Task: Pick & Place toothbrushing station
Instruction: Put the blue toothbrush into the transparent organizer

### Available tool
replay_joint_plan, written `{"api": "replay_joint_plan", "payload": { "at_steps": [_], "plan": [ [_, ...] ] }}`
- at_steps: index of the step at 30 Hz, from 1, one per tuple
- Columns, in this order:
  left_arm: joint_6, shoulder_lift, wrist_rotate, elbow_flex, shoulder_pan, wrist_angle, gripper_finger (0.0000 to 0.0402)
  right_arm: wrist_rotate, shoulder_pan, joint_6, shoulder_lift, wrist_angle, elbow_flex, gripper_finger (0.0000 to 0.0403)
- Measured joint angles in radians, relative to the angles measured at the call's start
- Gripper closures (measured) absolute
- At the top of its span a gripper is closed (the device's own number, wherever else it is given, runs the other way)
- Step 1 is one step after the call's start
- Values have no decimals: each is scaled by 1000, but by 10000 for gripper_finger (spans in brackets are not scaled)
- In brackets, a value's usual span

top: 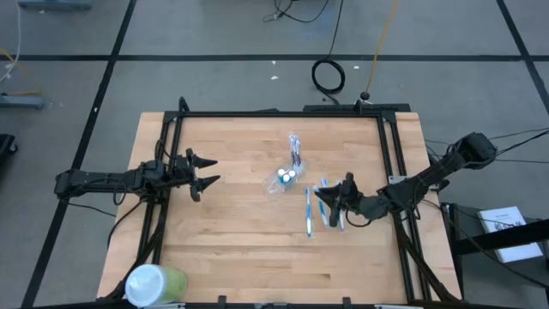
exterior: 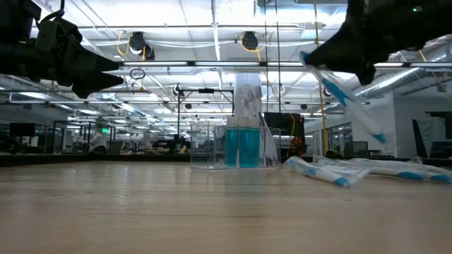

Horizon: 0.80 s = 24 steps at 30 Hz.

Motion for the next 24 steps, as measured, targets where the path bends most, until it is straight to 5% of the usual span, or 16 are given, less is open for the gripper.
{"api": "replay_joint_plan", "payload": {
  "at_steps": [9,24],
  "plan": [
    [0,0,0,0,0,0,119,-20,-109,-249,76,253,0,354],
    [0,0,0,0,0,0,119,-480,-338,-393,219,698,0,354]
  ]
}}
